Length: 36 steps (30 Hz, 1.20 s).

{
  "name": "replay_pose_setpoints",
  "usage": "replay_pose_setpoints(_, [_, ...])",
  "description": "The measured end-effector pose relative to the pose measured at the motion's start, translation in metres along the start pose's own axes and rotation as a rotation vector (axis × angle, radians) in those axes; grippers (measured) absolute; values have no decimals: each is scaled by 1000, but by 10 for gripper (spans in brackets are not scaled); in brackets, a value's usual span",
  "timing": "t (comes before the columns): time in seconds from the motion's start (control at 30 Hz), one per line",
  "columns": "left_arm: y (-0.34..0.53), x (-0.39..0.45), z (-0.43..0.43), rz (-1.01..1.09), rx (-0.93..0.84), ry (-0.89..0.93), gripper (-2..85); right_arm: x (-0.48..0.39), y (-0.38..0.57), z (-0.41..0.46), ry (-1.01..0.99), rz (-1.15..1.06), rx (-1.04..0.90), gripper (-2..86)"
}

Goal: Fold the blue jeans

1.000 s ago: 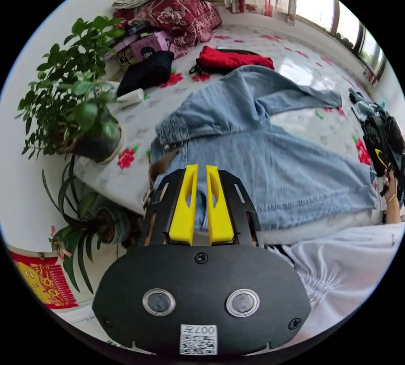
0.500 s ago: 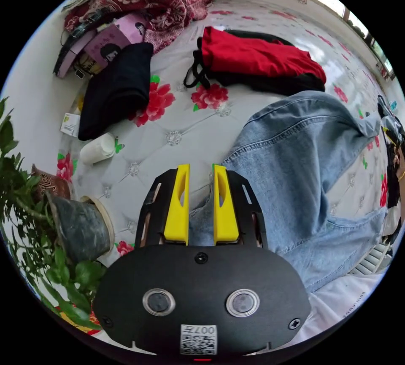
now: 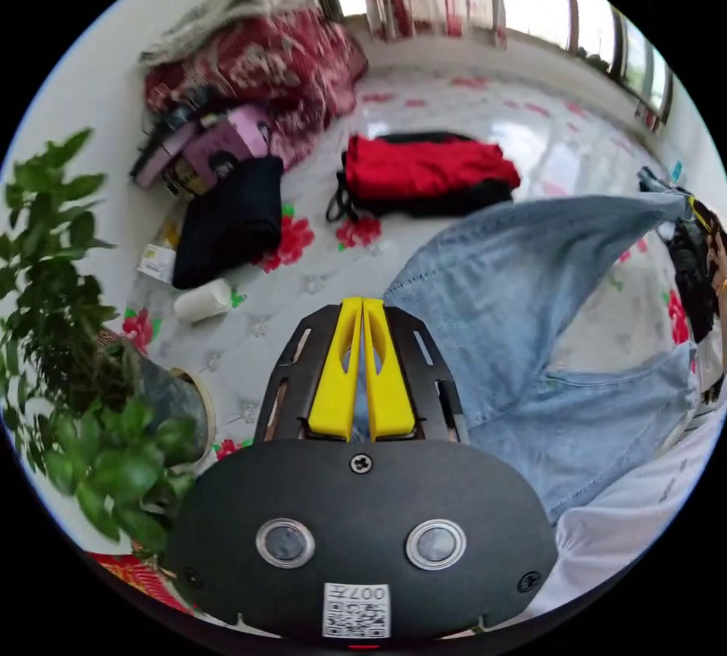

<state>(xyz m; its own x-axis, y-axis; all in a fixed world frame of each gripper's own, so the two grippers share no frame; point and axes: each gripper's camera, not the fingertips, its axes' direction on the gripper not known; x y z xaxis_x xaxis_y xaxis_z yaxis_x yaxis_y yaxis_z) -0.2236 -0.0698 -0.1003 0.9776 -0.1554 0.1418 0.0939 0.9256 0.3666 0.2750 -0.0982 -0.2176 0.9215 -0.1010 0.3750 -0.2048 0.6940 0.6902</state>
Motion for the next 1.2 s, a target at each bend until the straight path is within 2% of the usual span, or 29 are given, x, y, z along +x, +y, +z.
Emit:
replay_pose_setpoints(0.07, [26, 5, -76, -10, 183, -16, -9, -19, 14, -92, -16, -22, 167, -1])
replay_pose_setpoints(0.2, [49, 10, -112, -15, 242, -6, -6, -44, 14, -166, 114, -102, 252, 3])
replay_pose_setpoints(0.3, [50, 2, -79, -78, 146, 67, 13, -23, -8, -150, 272, -70, 136, 15])
replay_pose_setpoints(0.37, [49, -3, -48, -133, 89, 181, 48, 26, -16, -98, 411, 53, -51, 38])
replay_pose_setpoints(0.43, [50, -7, -31, -180, 53, 221, 65, 55, -12, -60, 458, 132, -210, 59])
replay_pose_setpoints(0.5, [50, -8, -18, -176, 21, 245, 80, 57, 1, -36, 384, 138, -249, 73])
replay_pose_setpoints(0.6, [47, -7, 8, -123, -48, 216, 98, 24, 20, 19, 181, -8, -310, 81])
replay_pose_setpoints(0.77, [37, 5, 82, 5, -276, 183, 115, -82, 34, 170, -188, -328, -594, 93])
replay_pose_setpoints(0.87, [39, 24, 100, 91, -323, 158, 83, -155, 45, 241, -290, -534, -709, 100])
replay_pose_setpoints(0.93, [42, 33, 88, 120, -284, 139, 39, -191, 52, 275, -326, -628, -767, 104])
replay_pose_setpoints(1.03, [61, 51, 26, 159, -105, 109, 12, -229, 50, 301, -413, -695, -776, 111])
replay_pose_setpoints(1.13, [106, 94, -45, 351, 82, 33, 5, -237, 38, 321, -512, -648, -803, 121])
replay_pose_setpoints(1.2, [133, 119, -65, 429, 92, 39, 3, -239, 37, 340, -575, -615, -886, 125])
